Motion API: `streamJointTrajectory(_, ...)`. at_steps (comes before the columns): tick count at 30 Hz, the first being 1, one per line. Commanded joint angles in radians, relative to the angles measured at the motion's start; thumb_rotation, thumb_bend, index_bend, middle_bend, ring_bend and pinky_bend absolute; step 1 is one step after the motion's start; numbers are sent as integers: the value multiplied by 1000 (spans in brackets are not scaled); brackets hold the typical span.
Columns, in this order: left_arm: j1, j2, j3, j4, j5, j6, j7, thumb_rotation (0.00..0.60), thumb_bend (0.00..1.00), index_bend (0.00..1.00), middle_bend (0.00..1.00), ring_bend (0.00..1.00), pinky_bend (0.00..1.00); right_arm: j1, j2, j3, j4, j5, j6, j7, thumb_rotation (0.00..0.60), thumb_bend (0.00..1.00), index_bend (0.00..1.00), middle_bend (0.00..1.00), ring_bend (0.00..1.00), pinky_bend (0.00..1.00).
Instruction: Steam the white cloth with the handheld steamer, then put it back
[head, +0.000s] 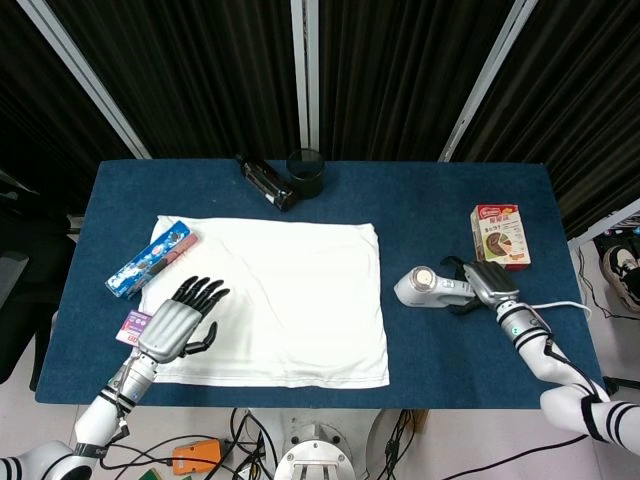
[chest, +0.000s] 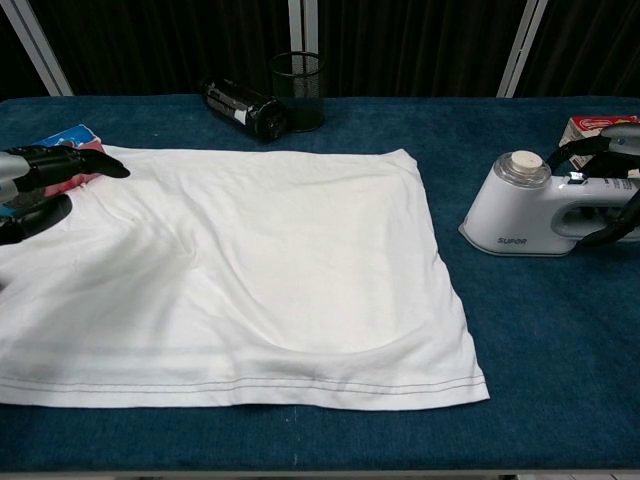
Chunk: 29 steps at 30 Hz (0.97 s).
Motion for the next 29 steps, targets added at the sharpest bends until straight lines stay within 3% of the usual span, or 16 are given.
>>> streamJointTrajectory(1, 6, 11, -11, 12, -8, 12, -19, 0, 472, 103, 37, 0, 0, -15, 26, 5, -32, 4, 27, -10, 600, 32, 77, 256, 205, 357)
streamJointTrajectory(6, 36, 56, -47, 44, -51, 62, -76, 0, 469, 103, 37, 0, 0, -65, 79, 9, -75, -21, 139, -41, 600, 33, 38, 189, 148, 314)
streamJointTrajectory(14, 131, 149, -91, 124, -128, 179, -200, 19, 453, 104, 37, 0, 0, -233, 184, 31, -158, -56, 476, -99, 600, 36, 41, 188, 147, 313)
streamJointTrajectory(21, 239, 179, -81, 206, -137, 283, -339, 67, 393, 103, 37, 0, 0, -395, 272, -11, -207, -122, 673, 25, 600, 36, 30, 163, 89, 276)
streamJointTrajectory(25, 305, 169, -63, 242, -129, 345, -385, 85, 388, 103, 37, 0, 0, -465, 286, -45, -184, -162, 735, 99, 600, 35, 5, 136, 51, 225)
streamJointTrajectory(29, 352, 153, -42, 261, -105, 386, -406, 140, 388, 103, 38, 0, 0, -500, 285, -67, -169, -205, 765, 131, 600, 37, 0, 131, 42, 211)
